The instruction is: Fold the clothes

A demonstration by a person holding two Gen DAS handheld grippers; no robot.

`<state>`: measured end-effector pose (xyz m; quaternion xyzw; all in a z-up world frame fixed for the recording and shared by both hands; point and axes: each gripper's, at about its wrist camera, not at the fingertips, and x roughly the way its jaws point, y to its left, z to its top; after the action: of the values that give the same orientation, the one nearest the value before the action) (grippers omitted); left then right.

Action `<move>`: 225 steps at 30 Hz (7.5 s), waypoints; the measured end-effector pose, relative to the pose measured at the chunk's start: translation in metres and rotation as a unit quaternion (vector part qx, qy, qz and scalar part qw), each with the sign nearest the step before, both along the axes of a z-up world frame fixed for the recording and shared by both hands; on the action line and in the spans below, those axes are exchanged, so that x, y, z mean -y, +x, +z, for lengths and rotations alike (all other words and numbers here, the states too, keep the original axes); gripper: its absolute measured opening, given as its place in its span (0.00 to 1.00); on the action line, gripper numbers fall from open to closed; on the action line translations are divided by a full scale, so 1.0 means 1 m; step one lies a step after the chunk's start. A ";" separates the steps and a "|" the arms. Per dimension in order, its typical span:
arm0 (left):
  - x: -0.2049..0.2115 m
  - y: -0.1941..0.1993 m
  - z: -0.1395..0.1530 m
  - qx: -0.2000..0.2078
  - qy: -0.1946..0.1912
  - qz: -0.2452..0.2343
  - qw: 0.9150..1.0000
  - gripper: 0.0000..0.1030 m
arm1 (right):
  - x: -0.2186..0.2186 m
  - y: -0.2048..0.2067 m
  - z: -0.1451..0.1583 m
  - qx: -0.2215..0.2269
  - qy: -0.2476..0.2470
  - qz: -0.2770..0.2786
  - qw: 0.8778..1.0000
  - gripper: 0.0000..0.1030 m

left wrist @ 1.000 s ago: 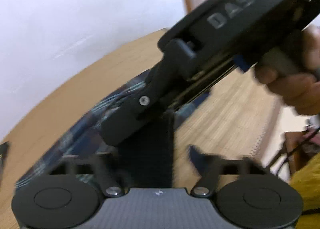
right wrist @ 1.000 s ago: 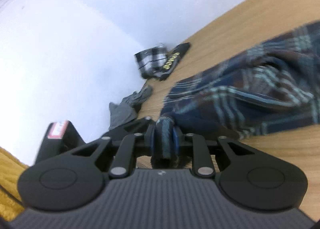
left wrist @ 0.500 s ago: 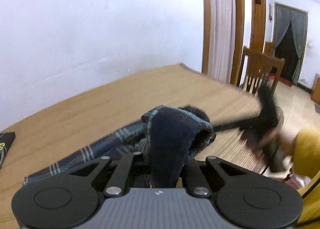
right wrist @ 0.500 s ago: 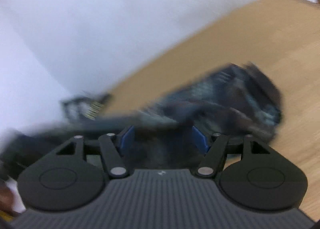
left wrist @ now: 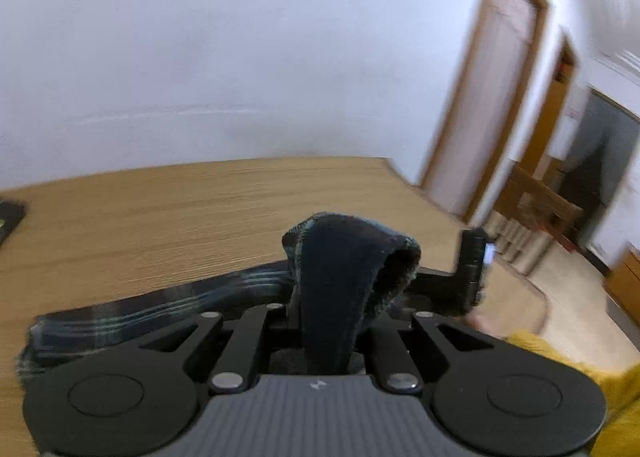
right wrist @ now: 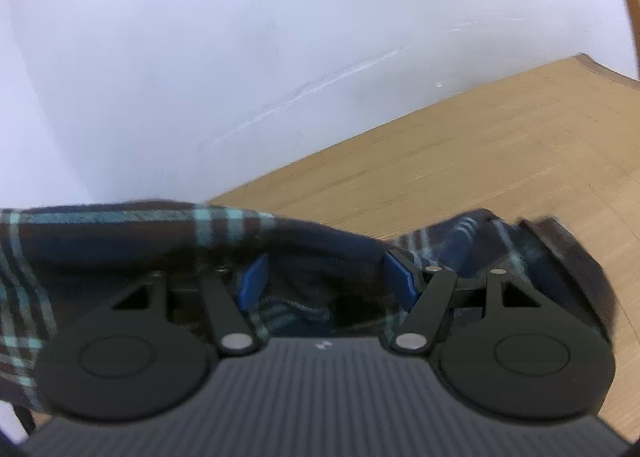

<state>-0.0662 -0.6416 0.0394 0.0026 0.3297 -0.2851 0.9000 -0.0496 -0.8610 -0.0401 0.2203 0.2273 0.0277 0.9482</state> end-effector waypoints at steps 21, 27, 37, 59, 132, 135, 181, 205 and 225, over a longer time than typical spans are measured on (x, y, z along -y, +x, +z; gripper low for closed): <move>-0.139 0.124 -0.146 -0.095 0.123 0.105 0.982 0.56 | -0.071 0.119 -0.031 -0.186 -0.188 -0.020 0.964 0.63; -0.116 0.136 -0.168 -0.106 0.104 0.059 0.987 0.60 | -0.126 0.115 -0.001 -0.113 -0.212 0.065 0.969 0.63; -0.132 0.136 -0.217 -0.171 0.086 0.079 0.978 0.65 | -0.188 0.185 -0.024 -0.165 -0.249 0.357 0.885 0.63; -0.145 0.128 -0.182 -0.087 0.120 0.094 0.985 0.25 | -0.199 0.162 -0.031 -0.127 -0.206 0.220 0.945 0.27; -0.189 0.183 -0.234 -0.069 0.210 -0.120 0.968 0.46 | -0.358 0.016 -0.061 -0.155 -0.152 0.072 0.973 0.60; -0.204 0.189 -0.220 -0.049 0.214 -0.117 0.969 0.48 | -0.356 0.011 -0.052 -0.160 -0.140 0.057 0.975 0.61; -0.228 0.237 -0.247 -0.120 0.157 -0.201 0.959 0.26 | -0.393 -0.008 -0.086 -0.162 0.191 0.008 0.968 0.67; -0.138 0.215 -0.070 -0.107 -0.101 -0.259 0.955 0.14 | -0.337 -0.028 -0.042 0.071 0.171 0.015 0.983 0.20; 0.393 0.210 -0.187 -0.152 0.120 -0.302 0.934 0.25 | 0.040 -0.131 -0.169 0.056 0.298 -0.256 0.918 0.20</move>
<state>0.1440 -1.0351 -0.1473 0.1664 0.4777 -0.4987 0.7039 -0.1805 -0.9005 -0.2088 0.5412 0.0905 -0.1374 0.8246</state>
